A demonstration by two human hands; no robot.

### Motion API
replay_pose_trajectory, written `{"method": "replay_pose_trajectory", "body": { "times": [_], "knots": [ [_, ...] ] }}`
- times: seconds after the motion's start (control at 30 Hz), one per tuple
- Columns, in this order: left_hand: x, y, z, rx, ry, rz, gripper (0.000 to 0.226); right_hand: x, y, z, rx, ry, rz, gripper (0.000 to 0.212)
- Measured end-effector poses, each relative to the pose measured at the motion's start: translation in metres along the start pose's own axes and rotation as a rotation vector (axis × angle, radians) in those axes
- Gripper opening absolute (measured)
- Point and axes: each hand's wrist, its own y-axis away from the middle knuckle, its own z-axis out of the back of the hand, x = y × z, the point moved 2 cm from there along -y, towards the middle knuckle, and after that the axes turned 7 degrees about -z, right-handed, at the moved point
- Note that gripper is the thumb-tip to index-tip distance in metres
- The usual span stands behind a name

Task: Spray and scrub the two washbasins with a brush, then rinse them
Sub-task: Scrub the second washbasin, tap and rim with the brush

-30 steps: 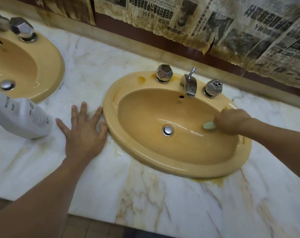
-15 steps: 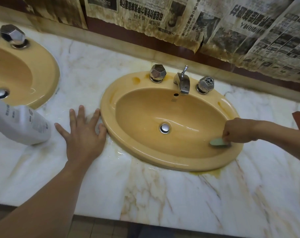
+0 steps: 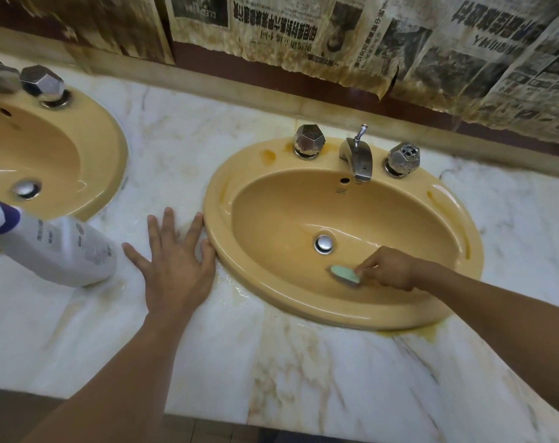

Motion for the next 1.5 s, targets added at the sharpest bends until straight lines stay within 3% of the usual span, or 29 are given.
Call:
{"method": "replay_pose_trajectory", "body": {
  "times": [0.13,0.27,0.33,0.5,0.6,0.77,0.93,1.13,1.27,1.37,1.5],
  "knots": [
    [-0.002,-0.001,0.001,0.011,-0.001,0.011,0.054,-0.010,-0.001,0.007,-0.235,0.101,-0.044,0.022],
    [-0.002,0.000,0.002,0.006,0.008,0.014,0.053,0.013,0.011,-0.011,-0.054,0.188,0.095,0.024],
    [-0.001,0.000,0.002,0.003,0.007,0.018,0.053,0.015,0.022,-0.005,-0.100,0.189,0.121,0.025],
    [-0.001,0.000,0.002,0.001,-0.010,0.016,0.051,-0.001,0.071,0.058,-0.660,-0.374,0.063,0.026],
    [-0.002,0.001,0.003,0.015,-0.003,0.024,0.054,-0.007,0.093,0.102,-0.854,-0.563,0.027,0.027],
    [-0.006,0.000,0.004,0.003,-0.013,0.032,0.060,0.005,0.058,0.151,-0.773,-0.651,0.031,0.030],
    [-0.007,-0.002,0.003,-0.014,-0.016,0.047,0.060,0.002,0.047,0.169,-0.629,-0.434,0.079,0.029],
    [-0.006,-0.003,0.002,-0.012,-0.051,0.046,0.059,0.002,0.042,0.179,-0.709,-0.353,0.045,0.029],
    [-0.006,-0.003,0.002,-0.021,-0.045,0.034,0.064,-0.007,0.047,0.186,-0.600,-0.293,0.098,0.027],
    [-0.007,-0.004,0.002,-0.021,-0.064,0.040,0.064,-0.004,0.051,0.196,-0.688,-0.225,0.047,0.027],
    [-0.005,-0.004,0.001,-0.015,-0.063,0.051,0.062,0.018,0.054,0.158,-0.804,-0.055,0.175,0.032]
  ]
}}
